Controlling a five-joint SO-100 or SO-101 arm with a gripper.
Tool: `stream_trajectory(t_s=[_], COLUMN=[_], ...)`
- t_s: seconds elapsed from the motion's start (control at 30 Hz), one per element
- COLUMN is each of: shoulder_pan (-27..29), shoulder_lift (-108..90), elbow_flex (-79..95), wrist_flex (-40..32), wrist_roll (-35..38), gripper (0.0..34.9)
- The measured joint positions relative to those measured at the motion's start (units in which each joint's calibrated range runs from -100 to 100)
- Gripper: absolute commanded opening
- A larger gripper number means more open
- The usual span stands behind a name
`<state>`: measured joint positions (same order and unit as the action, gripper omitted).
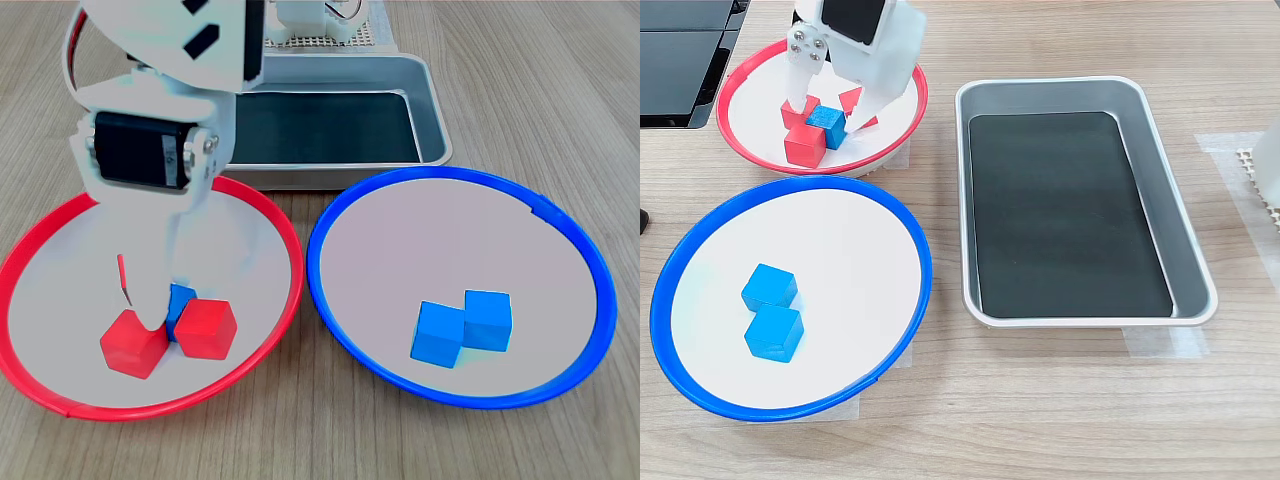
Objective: Relocate any blue block in the red dish to the blue dish, correcting any misplacements.
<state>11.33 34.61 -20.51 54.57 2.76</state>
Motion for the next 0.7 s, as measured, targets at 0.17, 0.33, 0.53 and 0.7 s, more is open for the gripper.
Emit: stream_trajectory(t_s=[0.17, 0.33, 0.53, 0.7], shoulder_pan=[-0.7, -0.7, -0.6, 0.5], shoulder_lift=[0.5, 0.9, 1.4, 1.9], elbow_flex=[0.0, 0.0, 0.0, 0.0], wrist_flex=[-0.7, -1.5, -1.5, -2.0], wrist_roll=[0.0, 0.0, 0.0, 0.0], gripper=[13.6, 13.6, 13.5, 13.5])
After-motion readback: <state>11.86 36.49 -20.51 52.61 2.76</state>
